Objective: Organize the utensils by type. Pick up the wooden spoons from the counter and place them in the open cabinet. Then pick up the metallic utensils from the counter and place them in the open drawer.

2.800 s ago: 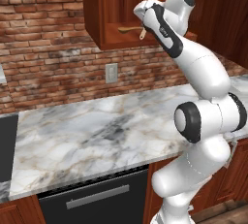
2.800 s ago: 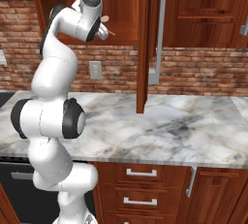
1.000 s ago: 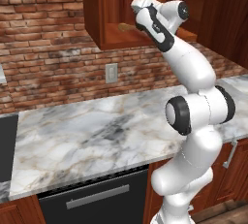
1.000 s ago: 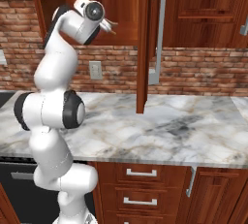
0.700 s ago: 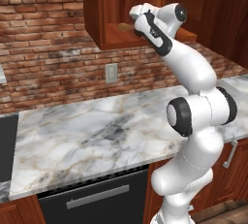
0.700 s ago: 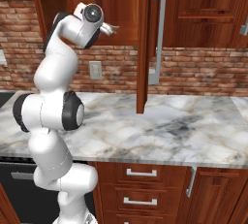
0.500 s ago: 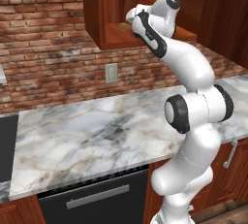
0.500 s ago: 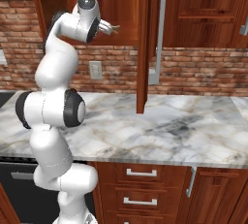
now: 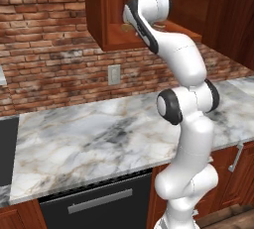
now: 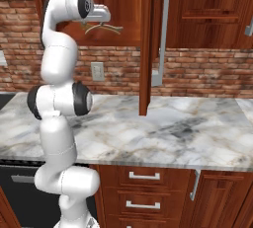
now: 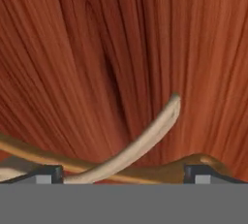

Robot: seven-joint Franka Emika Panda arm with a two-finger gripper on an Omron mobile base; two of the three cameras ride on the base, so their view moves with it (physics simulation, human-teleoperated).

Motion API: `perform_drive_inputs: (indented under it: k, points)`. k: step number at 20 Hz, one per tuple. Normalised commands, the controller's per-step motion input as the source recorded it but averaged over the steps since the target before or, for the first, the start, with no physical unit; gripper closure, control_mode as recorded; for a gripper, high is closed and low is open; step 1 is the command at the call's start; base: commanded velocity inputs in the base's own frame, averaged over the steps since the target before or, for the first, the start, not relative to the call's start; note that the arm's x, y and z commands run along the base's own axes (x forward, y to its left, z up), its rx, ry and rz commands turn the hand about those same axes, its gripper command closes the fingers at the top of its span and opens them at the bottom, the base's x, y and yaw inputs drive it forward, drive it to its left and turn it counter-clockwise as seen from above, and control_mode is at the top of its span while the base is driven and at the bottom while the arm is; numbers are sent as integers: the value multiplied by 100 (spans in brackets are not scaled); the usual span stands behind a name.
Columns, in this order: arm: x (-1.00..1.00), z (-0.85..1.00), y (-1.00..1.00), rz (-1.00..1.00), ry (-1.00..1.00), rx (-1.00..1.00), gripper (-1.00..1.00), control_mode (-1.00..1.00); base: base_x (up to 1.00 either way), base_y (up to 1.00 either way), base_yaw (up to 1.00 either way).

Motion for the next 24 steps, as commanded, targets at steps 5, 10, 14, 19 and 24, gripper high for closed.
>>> perform_drive_inputs:
  k: [5, 10, 14, 19, 24]
  points:
    - [-14, 0, -4, -1, -18, 0, -100, -100, 0, 0, 0]
    - [-34, -29, -52, -1, -47, 29, -100, -100, 0, 0, 0]
    - [-80, -95, -94, 0, -64, 49, -100, -100, 0, 0, 0]
    - [-76, -100, -76, 0, -27, 42, -100, -100, 0, 0, 0]
    - [-100, -100, -10, 0, -56, 23, -100, -100, 0, 0, 0]
